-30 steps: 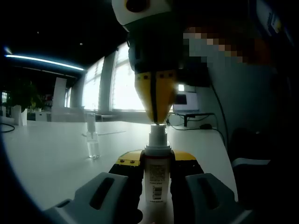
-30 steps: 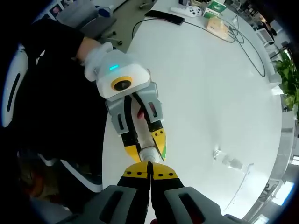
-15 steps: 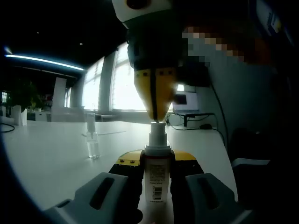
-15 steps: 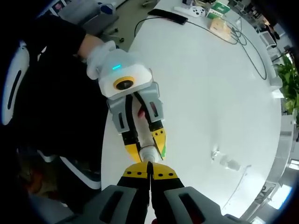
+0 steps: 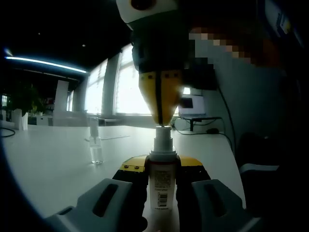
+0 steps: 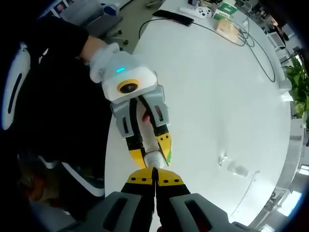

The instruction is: Clamp pump bottle remove cover press pump head put on cover

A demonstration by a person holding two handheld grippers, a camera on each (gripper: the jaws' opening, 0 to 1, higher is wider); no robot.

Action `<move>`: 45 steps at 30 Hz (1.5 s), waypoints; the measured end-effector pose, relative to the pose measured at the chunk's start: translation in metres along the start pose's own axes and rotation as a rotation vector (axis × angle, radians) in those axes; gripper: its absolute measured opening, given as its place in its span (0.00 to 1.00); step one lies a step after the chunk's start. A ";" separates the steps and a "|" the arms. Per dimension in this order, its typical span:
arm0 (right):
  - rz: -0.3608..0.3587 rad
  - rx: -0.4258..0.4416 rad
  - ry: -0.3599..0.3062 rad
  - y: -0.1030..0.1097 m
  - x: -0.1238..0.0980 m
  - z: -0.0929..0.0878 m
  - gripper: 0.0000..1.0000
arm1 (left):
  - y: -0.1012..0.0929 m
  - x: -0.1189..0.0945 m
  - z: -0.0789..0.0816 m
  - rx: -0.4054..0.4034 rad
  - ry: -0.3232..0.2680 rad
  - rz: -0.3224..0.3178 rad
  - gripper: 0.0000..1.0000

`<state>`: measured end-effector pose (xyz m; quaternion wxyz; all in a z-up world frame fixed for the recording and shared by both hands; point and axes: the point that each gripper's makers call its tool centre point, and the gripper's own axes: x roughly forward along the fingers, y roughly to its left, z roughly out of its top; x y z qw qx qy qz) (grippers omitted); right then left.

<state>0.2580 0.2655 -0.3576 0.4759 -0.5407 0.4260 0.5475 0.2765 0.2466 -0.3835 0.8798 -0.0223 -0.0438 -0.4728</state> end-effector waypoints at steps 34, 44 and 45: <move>0.005 0.008 0.007 0.000 0.000 0.001 0.00 | 0.001 0.000 0.002 0.000 0.000 0.000 0.12; 0.012 -0.018 0.023 0.000 0.005 0.001 0.00 | 0.002 0.000 0.002 -0.001 0.001 0.001 0.12; 0.012 -0.016 0.019 0.000 0.005 0.001 0.00 | 0.002 0.000 0.002 -0.001 0.001 0.001 0.12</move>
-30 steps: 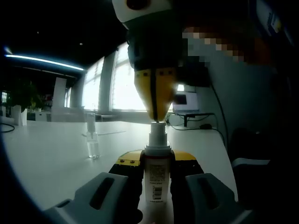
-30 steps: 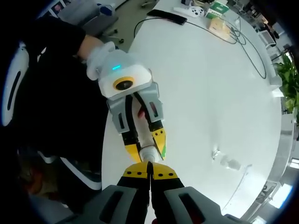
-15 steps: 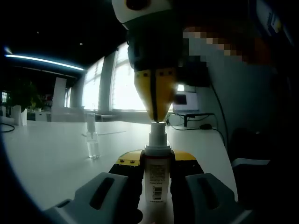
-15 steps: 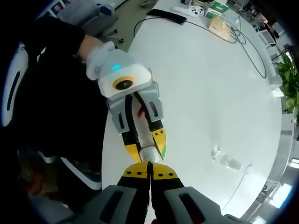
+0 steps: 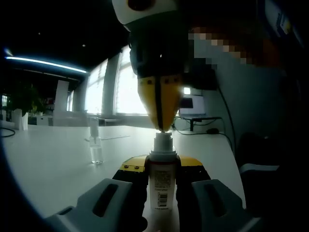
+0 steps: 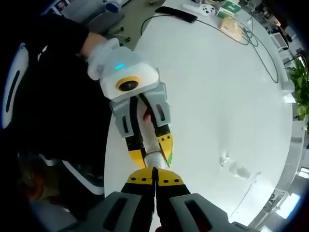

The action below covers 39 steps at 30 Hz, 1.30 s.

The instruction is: Clamp pump bottle remove cover press pump head put on cover

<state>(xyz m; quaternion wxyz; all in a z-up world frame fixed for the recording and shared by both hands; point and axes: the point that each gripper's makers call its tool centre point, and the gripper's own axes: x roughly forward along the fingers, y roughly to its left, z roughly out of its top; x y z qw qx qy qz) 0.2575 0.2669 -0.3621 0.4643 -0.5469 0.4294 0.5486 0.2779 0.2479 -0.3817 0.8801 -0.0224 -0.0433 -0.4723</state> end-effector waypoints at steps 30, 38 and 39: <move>-0.022 -0.015 -0.009 0.000 -0.006 -0.001 0.00 | -0.001 0.000 0.000 0.002 -0.001 -0.001 0.13; -0.017 -0.011 -0.014 0.000 -0.006 -0.001 0.00 | -0.001 0.000 0.000 0.002 -0.001 -0.001 0.13; -0.017 -0.011 -0.014 0.000 -0.006 -0.001 0.00 | -0.001 0.000 0.000 0.002 -0.001 -0.001 0.13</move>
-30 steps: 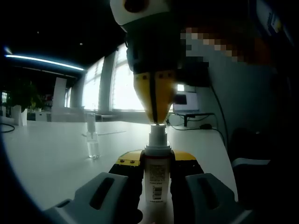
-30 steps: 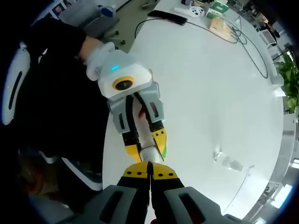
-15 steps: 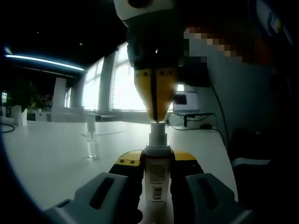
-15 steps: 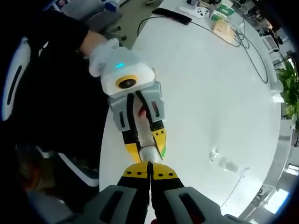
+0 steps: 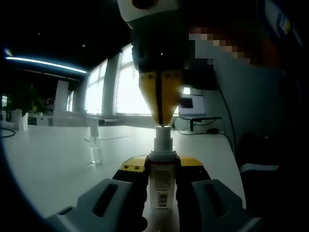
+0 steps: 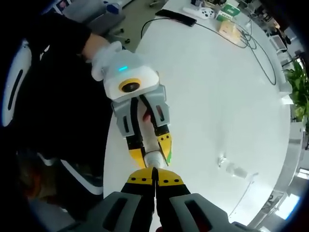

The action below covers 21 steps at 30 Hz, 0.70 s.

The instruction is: Clamp pump bottle remove cover press pump head put on cover

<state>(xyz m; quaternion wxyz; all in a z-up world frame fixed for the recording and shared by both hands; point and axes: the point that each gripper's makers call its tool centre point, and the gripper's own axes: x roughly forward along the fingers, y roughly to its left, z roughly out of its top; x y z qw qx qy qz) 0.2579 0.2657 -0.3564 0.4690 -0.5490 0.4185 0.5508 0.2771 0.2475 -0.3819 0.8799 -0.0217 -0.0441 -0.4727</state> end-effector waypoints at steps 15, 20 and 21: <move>-0.001 0.016 0.000 0.000 0.002 0.000 0.00 | 0.001 0.000 0.000 0.000 0.000 0.001 0.12; 0.000 0.017 0.010 0.000 0.004 0.000 0.00 | 0.002 0.000 -0.001 0.000 0.000 0.002 0.13; 0.000 0.014 0.013 0.000 0.005 0.000 0.00 | 0.002 0.000 -0.001 0.001 0.000 0.002 0.12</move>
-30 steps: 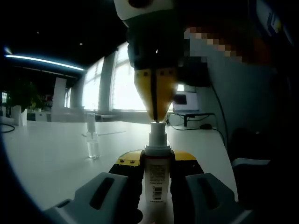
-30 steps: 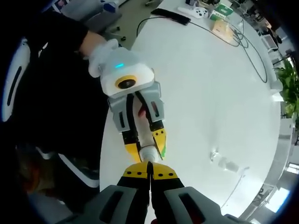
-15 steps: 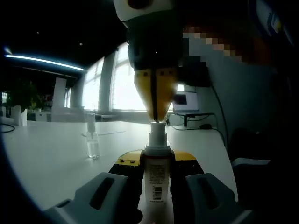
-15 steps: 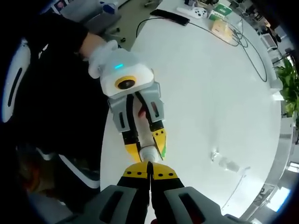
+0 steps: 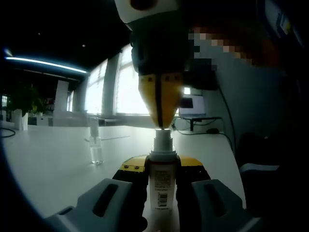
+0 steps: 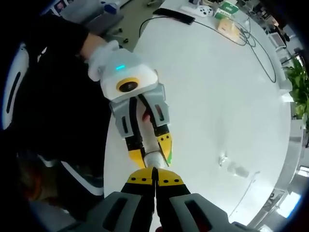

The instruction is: Clamp pump bottle remove cover press pump head put on cover

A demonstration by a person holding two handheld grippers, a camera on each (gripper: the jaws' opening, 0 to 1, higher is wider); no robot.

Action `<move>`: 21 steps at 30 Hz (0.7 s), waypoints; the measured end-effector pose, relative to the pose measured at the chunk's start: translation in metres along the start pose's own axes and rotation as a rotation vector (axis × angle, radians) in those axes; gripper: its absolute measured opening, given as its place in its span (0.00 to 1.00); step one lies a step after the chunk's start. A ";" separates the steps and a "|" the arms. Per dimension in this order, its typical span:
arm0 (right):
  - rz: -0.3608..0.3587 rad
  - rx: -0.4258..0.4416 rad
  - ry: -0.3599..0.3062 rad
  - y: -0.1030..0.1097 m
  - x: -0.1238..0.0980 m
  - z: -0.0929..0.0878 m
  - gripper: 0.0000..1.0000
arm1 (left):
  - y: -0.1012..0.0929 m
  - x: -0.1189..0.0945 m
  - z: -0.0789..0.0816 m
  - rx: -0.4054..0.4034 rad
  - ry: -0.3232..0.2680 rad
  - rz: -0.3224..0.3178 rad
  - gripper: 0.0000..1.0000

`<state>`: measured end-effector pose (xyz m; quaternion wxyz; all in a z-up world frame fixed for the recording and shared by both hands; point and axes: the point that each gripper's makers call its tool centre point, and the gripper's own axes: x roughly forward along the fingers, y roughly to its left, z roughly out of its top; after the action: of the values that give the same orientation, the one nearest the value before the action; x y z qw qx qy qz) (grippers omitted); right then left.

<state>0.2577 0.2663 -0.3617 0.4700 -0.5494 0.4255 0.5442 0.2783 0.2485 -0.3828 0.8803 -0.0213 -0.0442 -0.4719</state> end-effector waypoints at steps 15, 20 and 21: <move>0.006 0.013 -0.035 -0.001 -0.005 0.000 0.00 | -0.003 0.000 0.001 0.000 0.000 -0.001 0.12; 0.016 0.008 -0.005 -0.001 -0.005 0.000 0.00 | -0.003 0.000 0.001 0.000 0.000 -0.002 0.13; 0.019 0.008 0.003 -0.001 -0.004 0.001 0.00 | -0.004 0.000 0.001 0.000 0.000 -0.002 0.13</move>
<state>0.2581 0.2670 -0.3574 0.4663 -0.5441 0.4338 0.5462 0.2756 0.2463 -0.3822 0.8799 -0.0211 -0.0444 -0.4727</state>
